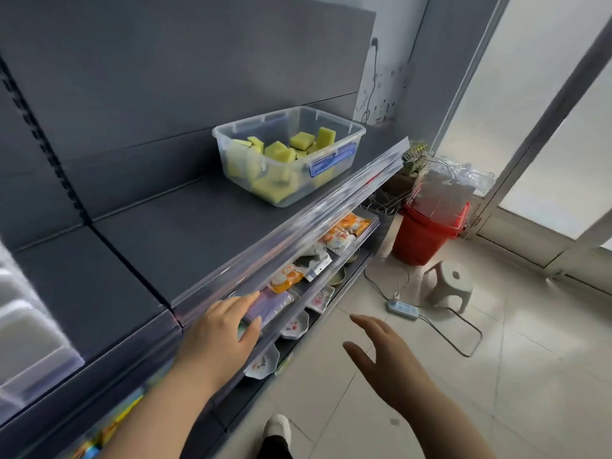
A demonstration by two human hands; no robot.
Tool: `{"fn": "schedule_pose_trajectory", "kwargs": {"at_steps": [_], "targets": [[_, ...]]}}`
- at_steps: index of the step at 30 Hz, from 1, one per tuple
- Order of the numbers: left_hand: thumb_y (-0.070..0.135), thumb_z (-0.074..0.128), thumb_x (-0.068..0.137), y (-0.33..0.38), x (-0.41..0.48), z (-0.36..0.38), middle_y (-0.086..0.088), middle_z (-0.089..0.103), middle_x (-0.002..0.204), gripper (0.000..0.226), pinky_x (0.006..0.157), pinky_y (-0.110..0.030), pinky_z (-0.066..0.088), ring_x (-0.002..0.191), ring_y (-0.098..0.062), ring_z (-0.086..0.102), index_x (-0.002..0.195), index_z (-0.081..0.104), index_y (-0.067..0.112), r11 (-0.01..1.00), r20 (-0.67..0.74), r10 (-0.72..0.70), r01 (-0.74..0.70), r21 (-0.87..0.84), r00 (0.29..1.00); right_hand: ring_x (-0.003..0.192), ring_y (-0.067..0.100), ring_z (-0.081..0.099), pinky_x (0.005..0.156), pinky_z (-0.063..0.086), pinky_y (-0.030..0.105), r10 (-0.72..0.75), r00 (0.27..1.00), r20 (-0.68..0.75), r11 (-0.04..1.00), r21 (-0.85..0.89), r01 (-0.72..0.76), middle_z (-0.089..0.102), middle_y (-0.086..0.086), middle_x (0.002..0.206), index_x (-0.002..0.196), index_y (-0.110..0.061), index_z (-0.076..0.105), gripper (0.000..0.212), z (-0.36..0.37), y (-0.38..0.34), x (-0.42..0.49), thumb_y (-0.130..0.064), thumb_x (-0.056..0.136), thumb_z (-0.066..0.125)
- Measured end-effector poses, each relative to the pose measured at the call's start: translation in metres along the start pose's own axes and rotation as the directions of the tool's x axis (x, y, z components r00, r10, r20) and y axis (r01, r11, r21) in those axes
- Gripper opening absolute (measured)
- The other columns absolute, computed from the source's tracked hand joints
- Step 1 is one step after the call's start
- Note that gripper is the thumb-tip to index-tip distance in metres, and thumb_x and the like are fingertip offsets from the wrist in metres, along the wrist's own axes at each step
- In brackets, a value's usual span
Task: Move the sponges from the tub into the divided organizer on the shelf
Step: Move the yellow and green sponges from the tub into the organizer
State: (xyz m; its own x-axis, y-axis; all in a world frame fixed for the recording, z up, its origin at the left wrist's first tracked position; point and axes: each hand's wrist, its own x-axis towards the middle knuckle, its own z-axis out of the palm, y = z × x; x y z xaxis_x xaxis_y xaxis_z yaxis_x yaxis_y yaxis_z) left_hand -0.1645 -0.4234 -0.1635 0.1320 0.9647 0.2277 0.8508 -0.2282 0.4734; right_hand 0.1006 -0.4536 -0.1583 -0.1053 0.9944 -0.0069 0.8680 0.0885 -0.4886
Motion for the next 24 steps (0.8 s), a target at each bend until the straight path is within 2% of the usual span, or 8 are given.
{"fn": "schedule_pose_trajectory", "kwargs": {"at_steps": [3, 8, 10, 13, 16, 20, 24], "targets": [[0.03, 0.054, 0.089, -0.001, 0.058, 0.005, 0.007, 0.057, 0.123, 0.042, 0.09, -0.028, 0.041, 0.115, -0.013, 0.049, 0.131, 0.051, 0.023, 0.999, -0.039, 0.035, -0.037, -0.039, 0.999, 0.123, 0.001, 0.039, 0.099, 0.028, 0.014, -0.018, 1.0, -0.007, 1.0, -0.023, 0.018, 0.04, -0.017, 0.138, 0.137, -0.035, 0.035, 0.05, -0.014, 0.005, 0.06, -0.046, 0.09, 0.05], [0.028, 0.054, 0.09, -0.005, 0.169, -0.018, 0.006, 0.059, 0.121, 0.039, 0.086, -0.029, 0.043, 0.114, -0.014, 0.05, 0.128, 0.054, 0.02, 0.992, -0.181, 0.073, -0.089, -0.085, 0.981, 0.116, -0.006, 0.037, 0.098, 0.032, 0.018, -0.052, 0.998, -0.046, 0.998, -0.048, 0.05, 0.04, -0.017, 0.138, 0.135, -0.041, 0.035, 0.05, -0.063, -0.002, 0.164, -0.049, 0.088, 0.05], [0.025, 0.056, 0.09, -0.006, 0.206, -0.029, 0.003, 0.06, 0.118, 0.037, 0.085, -0.026, 0.042, 0.112, -0.015, 0.052, 0.126, 0.057, 0.017, 0.986, -0.249, 0.101, -0.131, -0.106, 0.963, 0.113, -0.008, 0.034, 0.096, 0.032, 0.019, -0.055, 0.995, -0.087, 0.998, -0.02, 0.053, 0.04, -0.02, 0.137, 0.134, -0.046, 0.034, 0.054, -0.084, -0.006, 0.199, -0.058, 0.083, 0.045], [0.021, 0.056, 0.088, -0.008, 0.247, -0.038, -0.001, 0.061, 0.116, 0.036, 0.086, -0.026, 0.042, 0.109, -0.014, 0.052, 0.123, 0.058, 0.012, 0.979, -0.322, 0.14, -0.18, -0.098, 0.936, 0.116, -0.002, 0.041, 0.096, 0.036, 0.023, -0.057, 0.98, -0.188, 0.995, 0.073, 0.071, 0.045, -0.018, 0.132, 0.128, -0.052, 0.035, 0.061, -0.098, -0.01, 0.237, -0.07, 0.07, 0.036], [0.022, 0.052, 0.084, -0.011, 0.27, -0.041, -0.001, 0.062, 0.113, 0.04, 0.086, -0.025, 0.042, 0.108, -0.009, 0.048, 0.122, 0.059, 0.011, 0.977, -0.325, 0.162, -0.197, -0.08, 0.932, 0.114, -0.004, 0.048, 0.097, 0.041, 0.027, -0.089, 0.965, -0.245, 0.977, 0.169, 0.133, 0.05, -0.023, 0.123, 0.116, -0.058, 0.036, 0.045, -0.095, -0.013, 0.263, -0.064, 0.072, 0.042], [0.024, 0.051, 0.085, -0.019, 0.291, -0.044, 0.005, 0.058, 0.114, 0.041, 0.086, -0.024, 0.041, 0.109, -0.006, 0.048, 0.124, 0.058, 0.014, 0.983, -0.334, 0.133, -0.167, -0.075, 0.933, 0.108, -0.013, 0.048, 0.088, 0.039, 0.014, -0.181, 0.945, -0.272, 0.95, 0.202, 0.24, 0.051, -0.034, 0.11, 0.113, -0.062, 0.04, 0.037, -0.097, -0.017, 0.304, -0.064, 0.076, 0.044], [0.028, 0.048, 0.087, -0.022, 0.317, -0.048, 0.007, 0.056, 0.112, 0.041, 0.085, -0.023, 0.041, 0.108, -0.007, 0.047, 0.124, 0.058, 0.013, 0.995, -0.393, 0.085, -0.101, -0.02, 0.915, 0.107, -0.011, 0.049, 0.087, 0.04, 0.013, -0.292, 0.929, -0.229, 0.9, 0.262, 0.348, 0.052, -0.031, 0.114, 0.119, -0.058, 0.042, 0.043, -0.107, -0.027, 0.367, -0.067, 0.077, 0.041]]}}
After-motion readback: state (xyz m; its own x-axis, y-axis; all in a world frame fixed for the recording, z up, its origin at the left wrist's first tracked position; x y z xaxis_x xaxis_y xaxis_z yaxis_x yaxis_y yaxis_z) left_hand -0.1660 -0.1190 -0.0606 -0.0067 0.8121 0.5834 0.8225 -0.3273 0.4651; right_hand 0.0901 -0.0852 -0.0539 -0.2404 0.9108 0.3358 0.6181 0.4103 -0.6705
